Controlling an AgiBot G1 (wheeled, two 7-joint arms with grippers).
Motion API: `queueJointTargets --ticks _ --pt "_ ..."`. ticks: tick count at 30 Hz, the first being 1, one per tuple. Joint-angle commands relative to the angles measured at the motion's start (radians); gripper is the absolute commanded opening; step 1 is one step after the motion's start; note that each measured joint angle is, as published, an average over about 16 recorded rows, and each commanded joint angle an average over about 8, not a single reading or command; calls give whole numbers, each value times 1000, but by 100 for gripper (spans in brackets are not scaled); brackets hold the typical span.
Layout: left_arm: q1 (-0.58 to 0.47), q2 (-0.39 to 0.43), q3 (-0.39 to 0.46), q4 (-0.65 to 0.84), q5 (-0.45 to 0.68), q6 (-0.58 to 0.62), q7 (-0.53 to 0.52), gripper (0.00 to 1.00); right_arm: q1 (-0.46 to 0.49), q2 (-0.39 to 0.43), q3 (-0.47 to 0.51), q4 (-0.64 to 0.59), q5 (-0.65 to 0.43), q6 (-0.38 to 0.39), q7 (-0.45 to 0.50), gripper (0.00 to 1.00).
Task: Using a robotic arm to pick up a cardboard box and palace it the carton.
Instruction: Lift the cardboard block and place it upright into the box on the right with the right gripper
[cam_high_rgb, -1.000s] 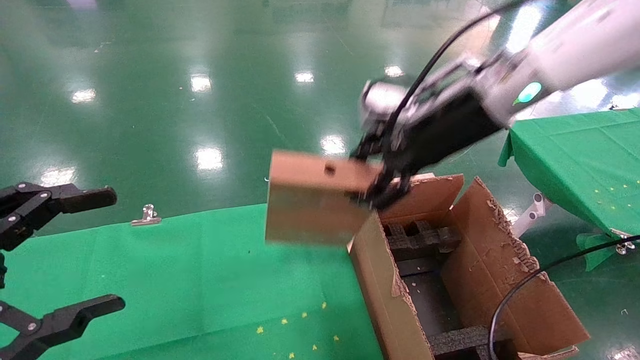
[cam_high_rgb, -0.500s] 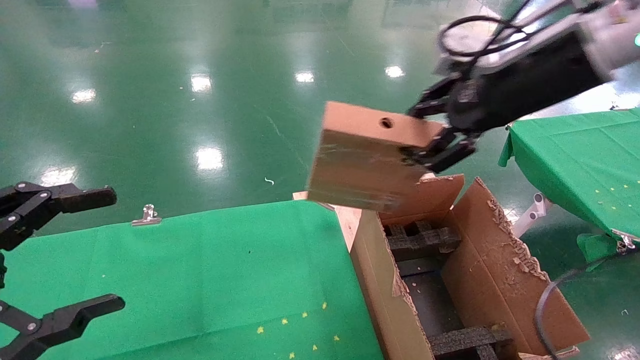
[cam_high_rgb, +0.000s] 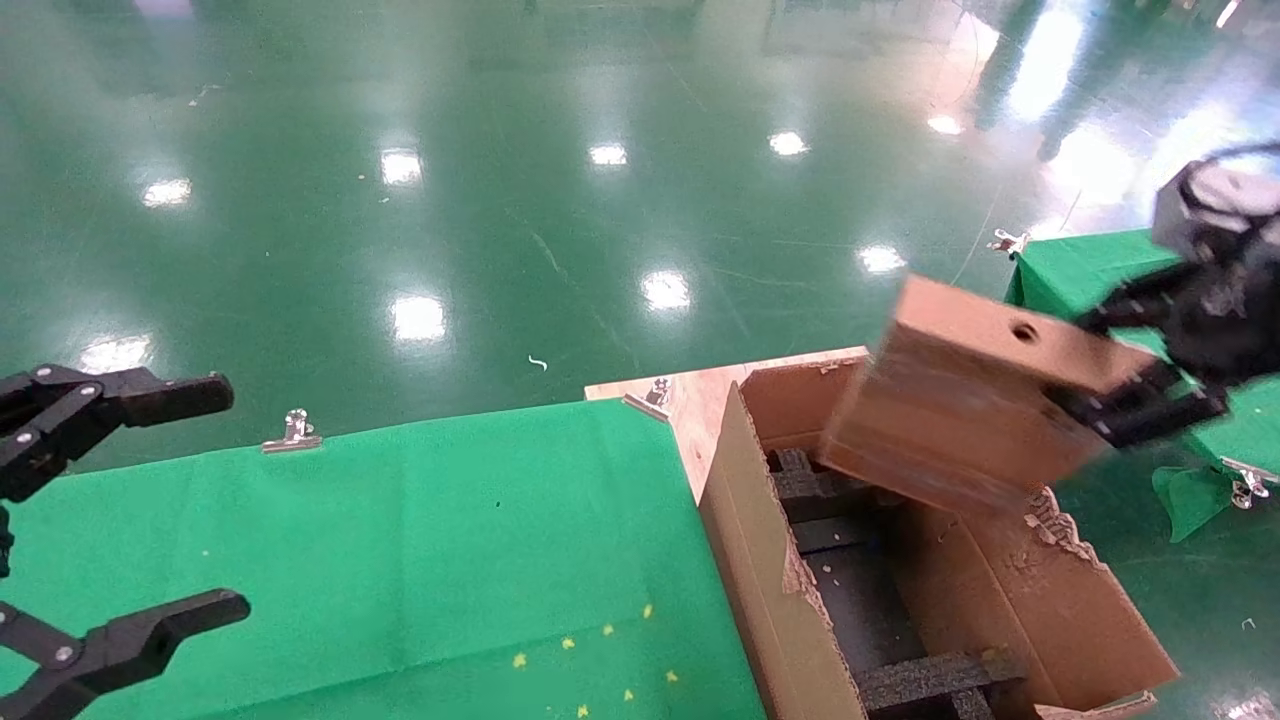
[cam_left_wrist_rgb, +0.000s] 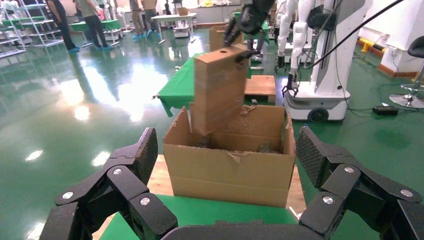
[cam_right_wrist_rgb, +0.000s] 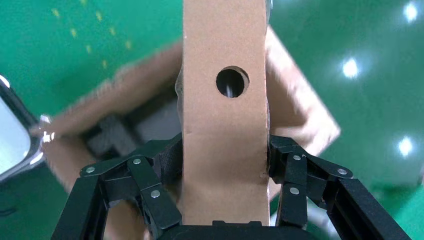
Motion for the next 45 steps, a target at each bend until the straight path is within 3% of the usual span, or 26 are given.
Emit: queueJointTargets --ticks 1,10,19,23,30,36,41,45 --pt "0 0 0 0 0 0 0 100 34 43 -40 28 -17 1 20 0" --pt "0 0 0 0 0 0 0 100 48 80 -104 75 -49 47 66 0" --pt "0 0 0 0 0 0 0 100 40 77 -105 77 -50 57 74 0" --pt "0 0 0 0 0 0 0 100 18 89 -111 96 -41 100 127 0" --pt "0 0 0 0 0 0 0 100 -27 170 -128 253 -59 278 385 0" --pt "0 0 0 0 0 0 0 100 -45 251 -153 458 -173 422 662 0" --pt "0 0 0 0 0 0 0 100 -60 273 -177 537 -268 468 838 0" --pt "0 0 0 0 0 0 0 100 -74 261 -191 542 -287 463 919 0"
